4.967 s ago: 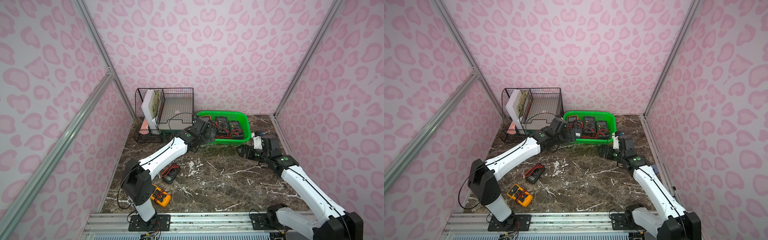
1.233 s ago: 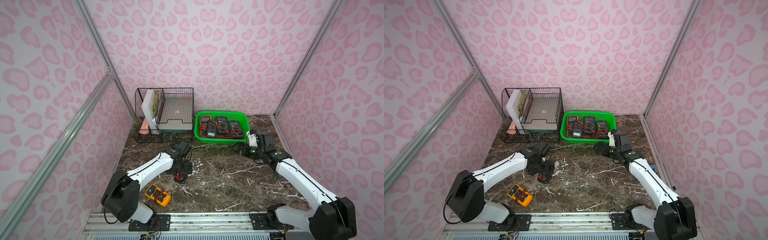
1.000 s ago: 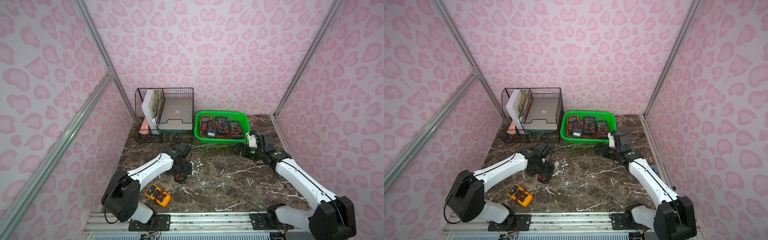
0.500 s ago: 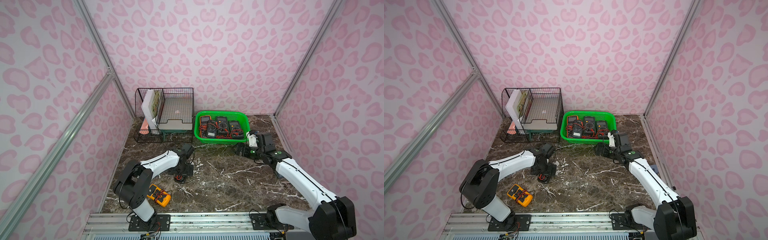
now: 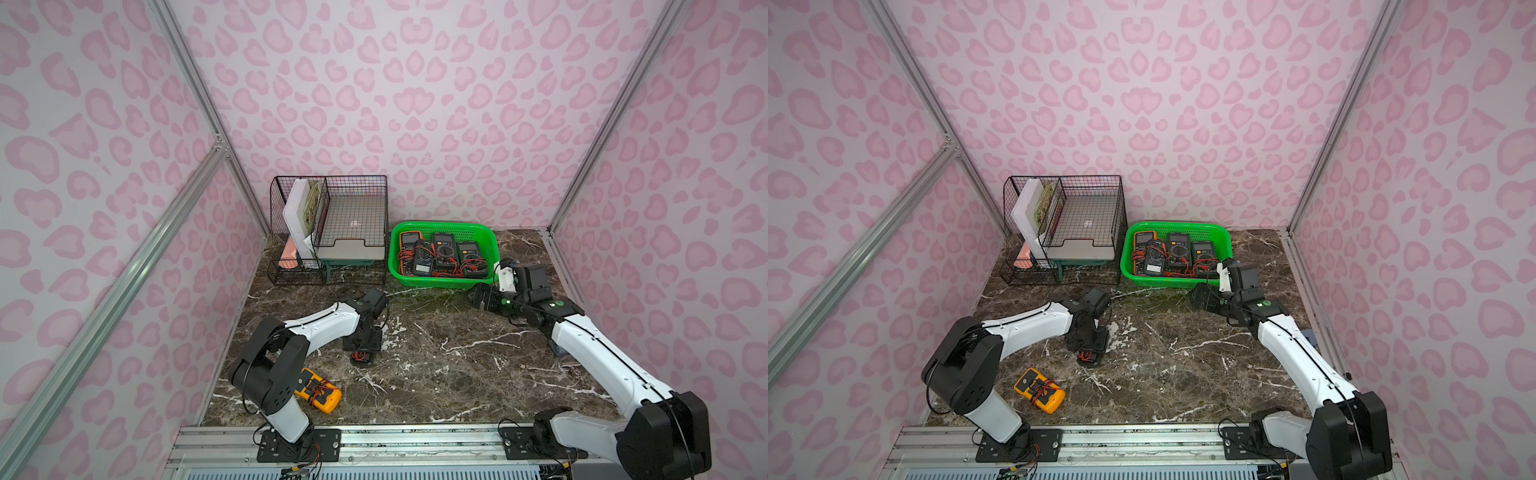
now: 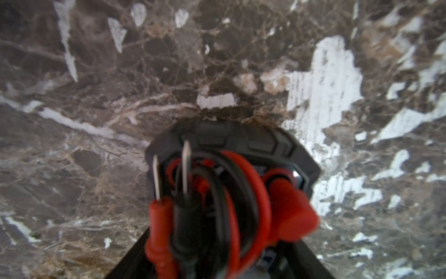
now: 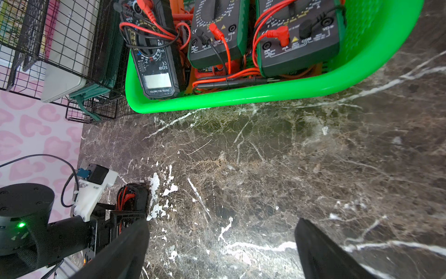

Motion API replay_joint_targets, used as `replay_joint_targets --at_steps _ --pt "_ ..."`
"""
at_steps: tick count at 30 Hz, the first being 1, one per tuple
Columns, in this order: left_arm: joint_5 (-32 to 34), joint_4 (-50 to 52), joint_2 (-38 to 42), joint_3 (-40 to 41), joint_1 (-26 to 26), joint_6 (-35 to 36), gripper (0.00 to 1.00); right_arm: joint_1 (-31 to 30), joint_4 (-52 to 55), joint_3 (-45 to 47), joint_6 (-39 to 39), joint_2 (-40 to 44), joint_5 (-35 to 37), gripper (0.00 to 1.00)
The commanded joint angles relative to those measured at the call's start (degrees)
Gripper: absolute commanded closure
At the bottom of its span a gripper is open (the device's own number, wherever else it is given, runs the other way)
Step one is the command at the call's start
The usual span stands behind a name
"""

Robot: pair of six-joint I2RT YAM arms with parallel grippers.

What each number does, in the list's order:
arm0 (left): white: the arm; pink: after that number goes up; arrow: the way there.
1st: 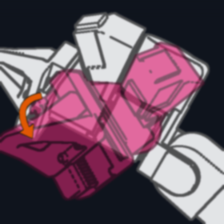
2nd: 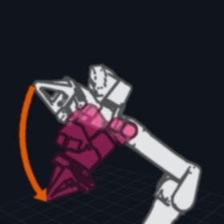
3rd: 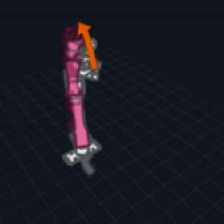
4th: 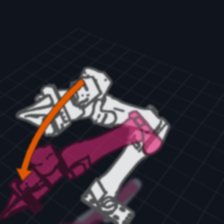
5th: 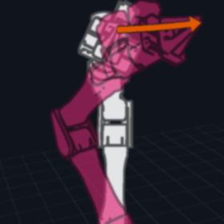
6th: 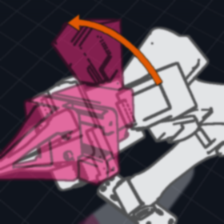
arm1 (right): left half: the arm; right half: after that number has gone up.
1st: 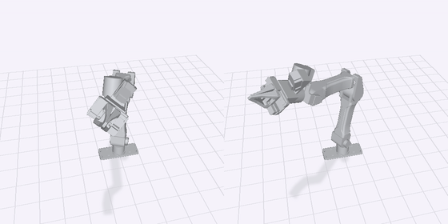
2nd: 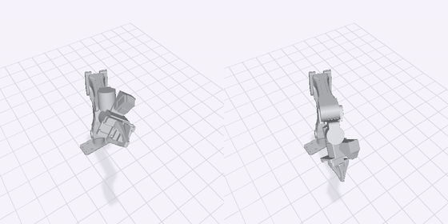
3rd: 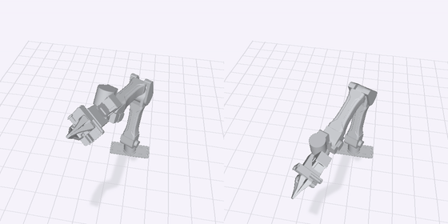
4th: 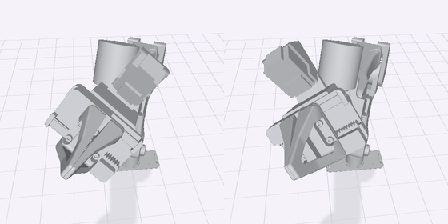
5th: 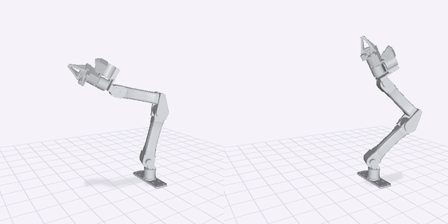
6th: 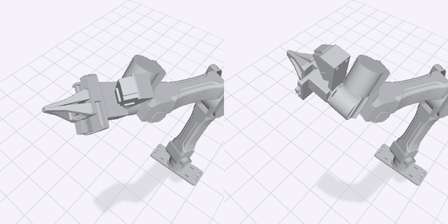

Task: Put the multimeter into the basket
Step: Pick up the multimeter from the center of the board.

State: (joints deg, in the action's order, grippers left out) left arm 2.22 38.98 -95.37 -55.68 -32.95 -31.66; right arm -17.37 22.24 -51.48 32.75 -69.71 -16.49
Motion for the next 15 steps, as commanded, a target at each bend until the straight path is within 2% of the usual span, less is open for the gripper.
replay_joint_targets --at_steps 1,3,15 --pt "-3.7 0.7 0.3 -1.4 -0.2 -1.0 0.91 0.2 0.1 -0.7 -0.2 -0.1 0.3 0.01" --pt "-4.0 1.5 0.6 -2.6 -0.4 -0.9 1.00 0.3 0.0 -0.7 -0.2 -0.2 0.2 0.01" --pt "-4.3 6.8 3.2 -12.1 -1.5 -0.8 1.00 1.4 -0.5 -0.7 -0.3 -0.6 -0.3 0.01"
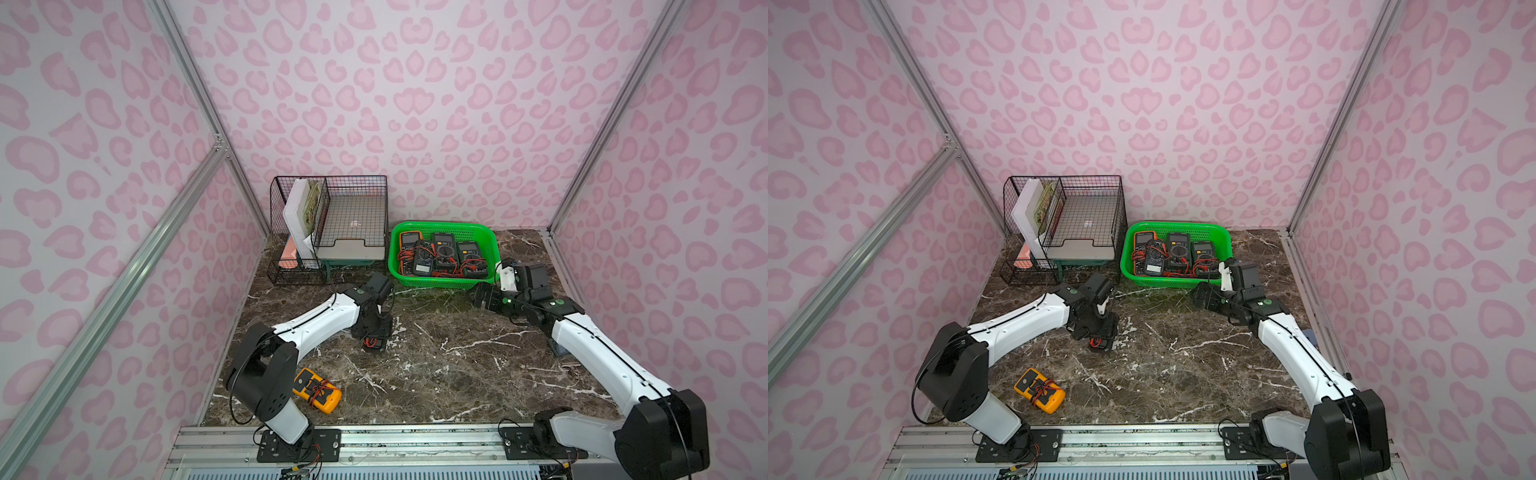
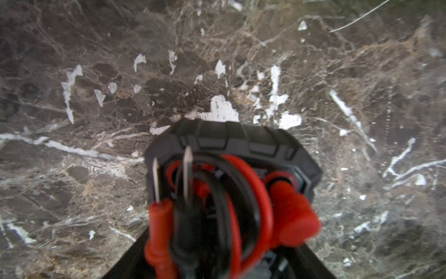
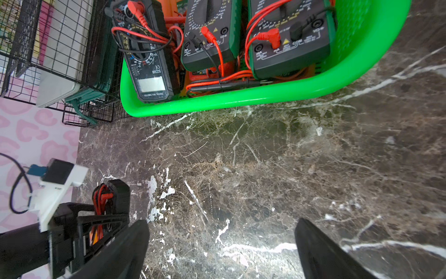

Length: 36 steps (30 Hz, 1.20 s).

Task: Put the multimeter into the basket
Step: Pick up the multimeter from the center of the board.

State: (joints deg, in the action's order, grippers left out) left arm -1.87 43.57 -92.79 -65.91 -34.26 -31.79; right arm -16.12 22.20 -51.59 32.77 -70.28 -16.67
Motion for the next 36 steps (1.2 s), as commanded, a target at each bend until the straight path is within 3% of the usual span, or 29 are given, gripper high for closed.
replay_joint_targets --at_steps 1,11,25,36 --pt "-0.3 2.7 0.5 -2.9 -0.4 -0.6 1.00 0.4 -0.5 -0.5 -0.3 0.0 -0.1 0.01" --pt "-0.1 5.2 -2.2 -13.2 -3.3 -1.2 1.00 1.9 -0.1 -1.5 -0.2 -0.4 -0.4 0.01" --pt "1.0 6.5 -9.7 -30.4 -7.3 -2.3 1.00 4.6 7.3 -9.5 0.9 -2.8 3.8 0.01" --pt "-1.2 4.4 -16.1 -42.0 -8.2 0.0 1.00 7.7 10.7 -15.7 6.0 -4.6 4.6 0.01"
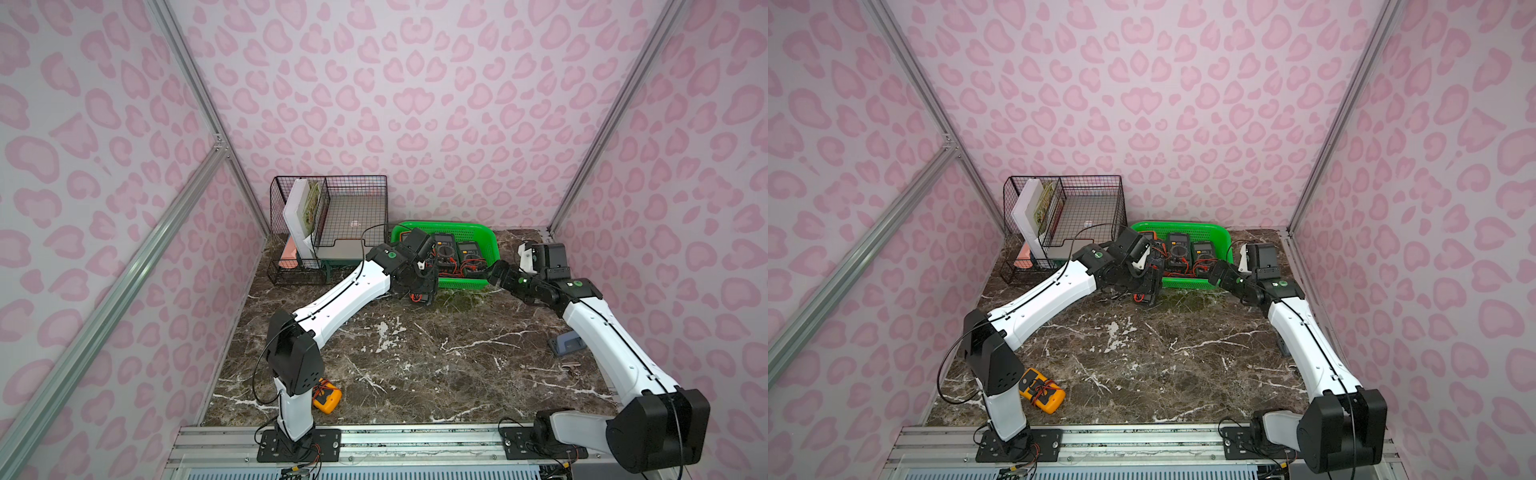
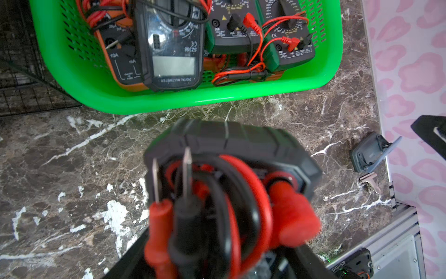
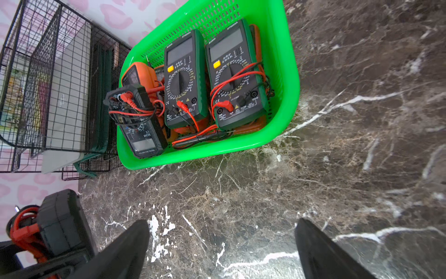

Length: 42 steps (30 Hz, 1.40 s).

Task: Put the multimeter into the basket
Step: Pick up the multimeter from the center of the board, then place the multimeter in the basket.

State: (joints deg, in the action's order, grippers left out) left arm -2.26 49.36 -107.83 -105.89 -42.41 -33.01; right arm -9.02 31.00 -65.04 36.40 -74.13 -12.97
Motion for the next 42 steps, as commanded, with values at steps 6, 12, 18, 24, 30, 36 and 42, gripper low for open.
replay_joint_targets --at_steps 6,12,18,24,30,36,42 --pt "-0.7 -3.5 -5.6 -8.4 -0.2 2.7 1.00 1.7 4.3 -8.5 4.7 -3.9 0.7 0.01" --pt "-0.4 -7.0 -8.5 -12.8 -0.3 4.5 1.00 2.5 5.7 -14.8 7.9 -6.1 0.7 0.01" --pt "-0.5 -8.7 -10.0 -14.8 -0.4 4.5 1.00 2.5 5.5 -17.5 11.7 -6.1 1.2 0.01" --pt "0.3 -8.2 -12.4 -19.2 -0.4 7.3 1.00 2.5 1.2 -16.3 13.1 -4.4 0.3 0.01" --pt "0.8 -9.7 -14.9 -21.0 0.5 8.9 1.00 1.6 -2.0 -14.1 14.8 -5.0 -1.0 0.01" --pt "-1.0 -11.3 -17.6 -23.2 1.7 8.4 1.00 1.2 -2.7 -13.8 15.3 -6.9 -2.0 0.01" --pt "-1.4 -11.9 -19.9 -26.3 2.3 8.9 1.00 2.1 -2.1 -14.6 15.4 -6.9 -1.8 0.01"
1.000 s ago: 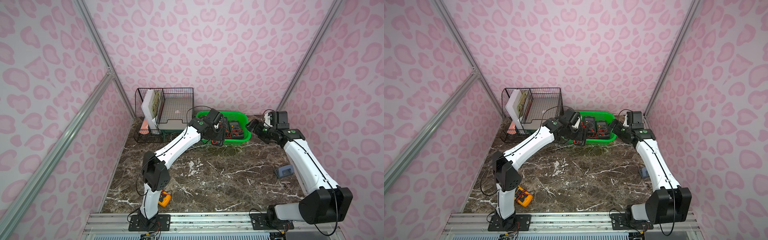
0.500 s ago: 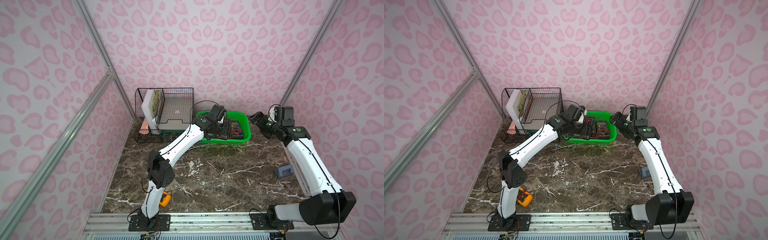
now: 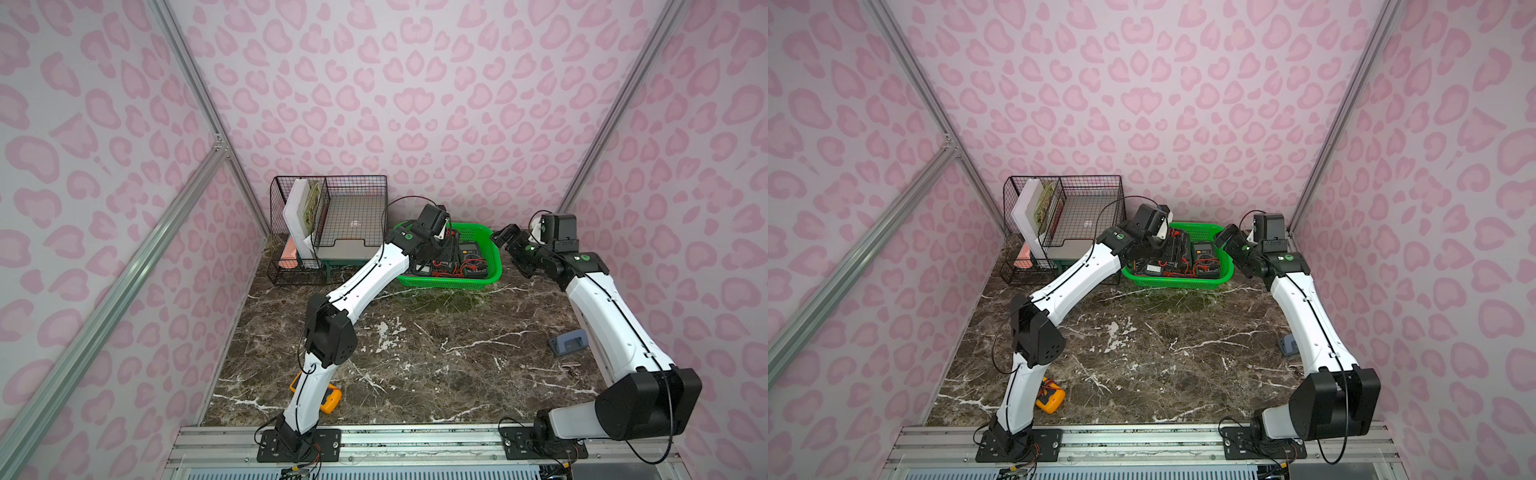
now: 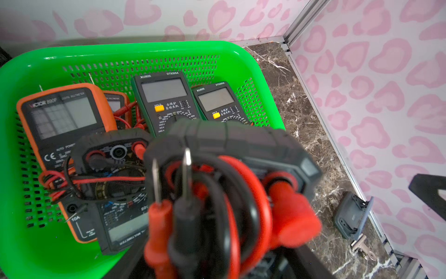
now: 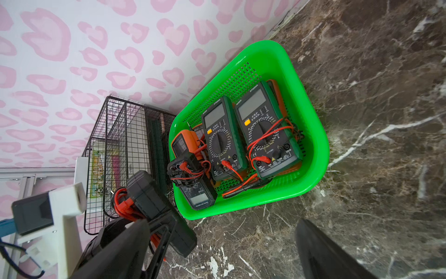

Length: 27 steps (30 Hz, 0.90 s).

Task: Put the multimeter into the basket
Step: Place the multimeter in the basket.

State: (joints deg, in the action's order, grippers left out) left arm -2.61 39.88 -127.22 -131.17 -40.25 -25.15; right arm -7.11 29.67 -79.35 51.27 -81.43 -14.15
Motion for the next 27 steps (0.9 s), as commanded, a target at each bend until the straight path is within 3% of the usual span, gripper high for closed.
replay_joint_targets --at_steps 1,8,14,22,27 --pt "-1.2 -2.5 -0.9 -1.3 0.3 0.9 1.00 0.0 -1.0 -0.2 0.5 0.8 -0.8 0.01" --pt "-1.7 -3.2 -3.1 -3.2 0.8 1.4 1.00 1.0 -8.3 6.1 0.9 3.2 -2.8 0.01" --pt "-2.4 -4.0 -4.5 -3.9 1.7 1.0 1.00 0.9 -5.2 1.8 -0.3 -1.4 -4.1 0.01" --pt "-2.9 -4.6 -6.2 -5.4 1.8 0.4 1.00 1.5 -5.1 -0.6 -0.4 -1.4 -5.1 0.01" --pt "-2.8 -4.4 -6.6 -6.2 1.8 0.6 1.00 1.4 -6.0 5.5 -2.6 2.1 -4.2 0.01"
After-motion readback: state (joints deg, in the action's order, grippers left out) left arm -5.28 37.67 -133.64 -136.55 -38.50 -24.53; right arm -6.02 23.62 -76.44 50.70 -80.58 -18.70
